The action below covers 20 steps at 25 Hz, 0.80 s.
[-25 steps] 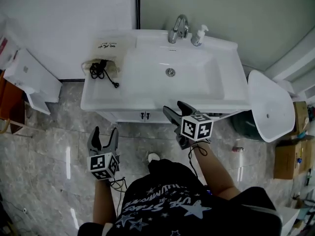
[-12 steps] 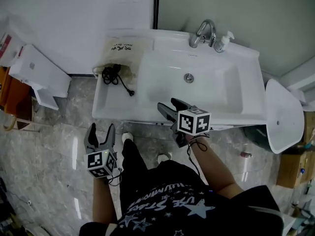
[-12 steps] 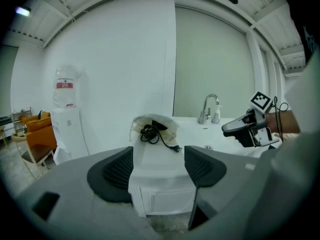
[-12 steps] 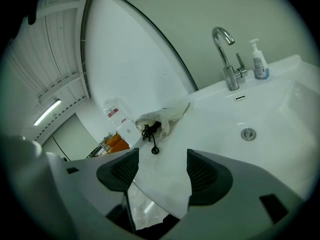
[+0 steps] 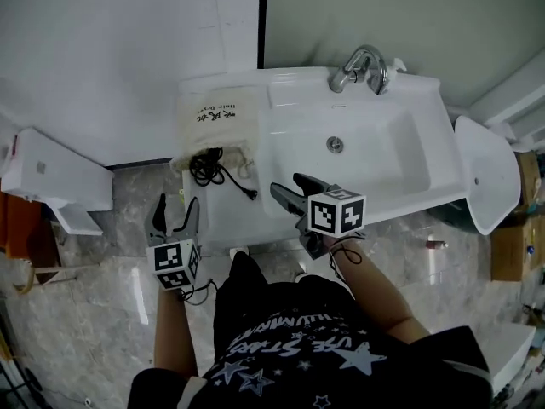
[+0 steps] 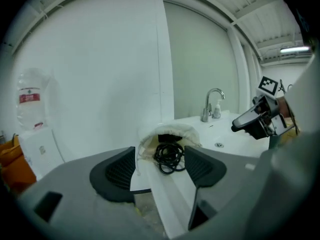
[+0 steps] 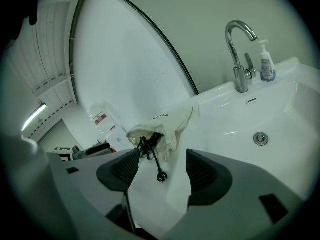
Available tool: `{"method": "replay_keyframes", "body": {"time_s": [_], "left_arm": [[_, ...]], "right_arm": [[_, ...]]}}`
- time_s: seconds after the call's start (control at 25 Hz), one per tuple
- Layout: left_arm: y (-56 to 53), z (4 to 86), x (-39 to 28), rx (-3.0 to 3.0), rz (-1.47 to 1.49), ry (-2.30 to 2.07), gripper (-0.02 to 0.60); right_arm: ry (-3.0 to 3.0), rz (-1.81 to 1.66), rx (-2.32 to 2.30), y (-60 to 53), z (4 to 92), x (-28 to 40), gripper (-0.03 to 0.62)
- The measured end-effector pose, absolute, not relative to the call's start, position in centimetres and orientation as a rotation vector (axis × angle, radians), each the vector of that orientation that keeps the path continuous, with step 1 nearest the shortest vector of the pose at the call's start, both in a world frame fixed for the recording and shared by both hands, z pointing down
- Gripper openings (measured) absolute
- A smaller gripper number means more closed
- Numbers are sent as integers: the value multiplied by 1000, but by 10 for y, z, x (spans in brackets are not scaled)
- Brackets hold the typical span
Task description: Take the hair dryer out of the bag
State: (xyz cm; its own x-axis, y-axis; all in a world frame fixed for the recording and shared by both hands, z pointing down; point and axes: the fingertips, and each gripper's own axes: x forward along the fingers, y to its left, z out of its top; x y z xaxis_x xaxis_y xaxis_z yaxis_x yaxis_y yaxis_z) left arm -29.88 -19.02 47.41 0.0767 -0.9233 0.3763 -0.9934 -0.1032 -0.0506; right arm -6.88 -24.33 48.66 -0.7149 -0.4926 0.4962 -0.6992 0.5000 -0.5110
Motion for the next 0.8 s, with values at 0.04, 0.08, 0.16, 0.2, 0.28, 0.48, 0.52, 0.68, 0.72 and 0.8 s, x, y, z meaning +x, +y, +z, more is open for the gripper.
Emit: {"method": "replay_keyframes", "body": {"time_s": [0.04, 0.08, 0.16, 0.2, 0.28, 0.48, 0.52, 0.68, 0.72, 0.8], "left_arm": [[-201, 474, -305, 2158, 485, -1922, 319], [-211, 475, -310, 2185, 507, -1902, 319], [-230, 479, -317, 2240, 547, -1853, 319], [-238, 481, -319, 2268, 558, -1827, 319], [-252, 485, -321, 2317, 584, -1782, 319], [-281, 501, -326, 2423, 702, -1677, 316], [-285, 504, -327, 2437, 719, -1657, 312], [-296, 509, -336, 2468, 737, -1610, 152], [-297, 509, -336, 2476, 722, -1590, 101], [-301, 507, -334, 2489, 680, -1542, 80]], "right_arm": [[-2455, 1039, 1016, -246, 486, -77, 291], [-2450, 1049, 1023, -248, 486, -86, 291], [-2441, 1075, 1027, -251, 487, -104, 291], [-2435, 1085, 1027, -252, 488, -112, 288], [-2426, 1094, 1022, -254, 489, -129, 285], [-2401, 1121, 1026, -267, 492, -168, 285], [-2396, 1130, 1023, -270, 494, -175, 285], [-2367, 1188, 984, -276, 501, -201, 280], [-2360, 1206, 970, -278, 502, -208, 270], [-2341, 1251, 950, -284, 508, -219, 253]]}}
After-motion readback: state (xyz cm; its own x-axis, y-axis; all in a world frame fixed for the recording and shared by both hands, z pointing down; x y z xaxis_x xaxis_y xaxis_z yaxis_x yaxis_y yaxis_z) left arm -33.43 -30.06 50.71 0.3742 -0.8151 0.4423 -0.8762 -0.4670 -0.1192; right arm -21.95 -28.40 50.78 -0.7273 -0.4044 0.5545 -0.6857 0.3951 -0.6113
